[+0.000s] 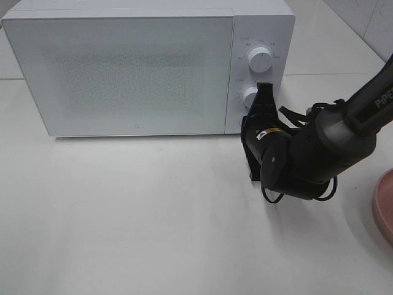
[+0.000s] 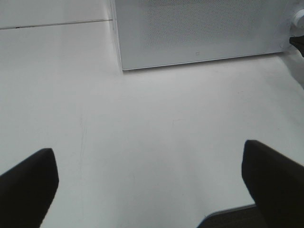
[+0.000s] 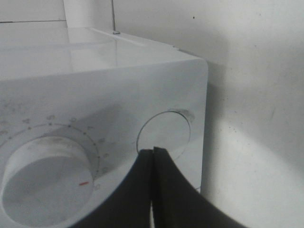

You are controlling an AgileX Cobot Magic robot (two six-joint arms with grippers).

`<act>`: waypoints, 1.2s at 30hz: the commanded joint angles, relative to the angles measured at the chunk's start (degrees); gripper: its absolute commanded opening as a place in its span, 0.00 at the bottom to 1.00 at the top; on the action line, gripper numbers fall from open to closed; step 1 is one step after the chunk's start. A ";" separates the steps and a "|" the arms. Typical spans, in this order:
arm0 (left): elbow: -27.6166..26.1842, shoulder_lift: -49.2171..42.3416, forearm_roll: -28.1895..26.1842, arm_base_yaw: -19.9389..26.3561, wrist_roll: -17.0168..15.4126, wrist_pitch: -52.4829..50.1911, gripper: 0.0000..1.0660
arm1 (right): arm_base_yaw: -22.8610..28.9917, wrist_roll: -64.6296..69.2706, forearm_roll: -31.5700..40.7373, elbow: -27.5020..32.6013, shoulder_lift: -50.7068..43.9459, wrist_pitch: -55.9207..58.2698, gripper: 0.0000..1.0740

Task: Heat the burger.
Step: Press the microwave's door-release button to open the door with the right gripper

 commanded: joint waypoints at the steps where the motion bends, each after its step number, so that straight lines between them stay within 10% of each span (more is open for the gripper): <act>1: 0.17 -1.03 -0.29 -0.29 -0.11 -0.86 0.92 | -0.17 0.46 -0.57 -1.66 1.83 1.32 0.00; 36: 0.17 -1.03 -0.29 -0.29 -0.11 -0.86 0.92 | -1.55 2.64 -0.23 -7.85 6.42 -7.96 0.00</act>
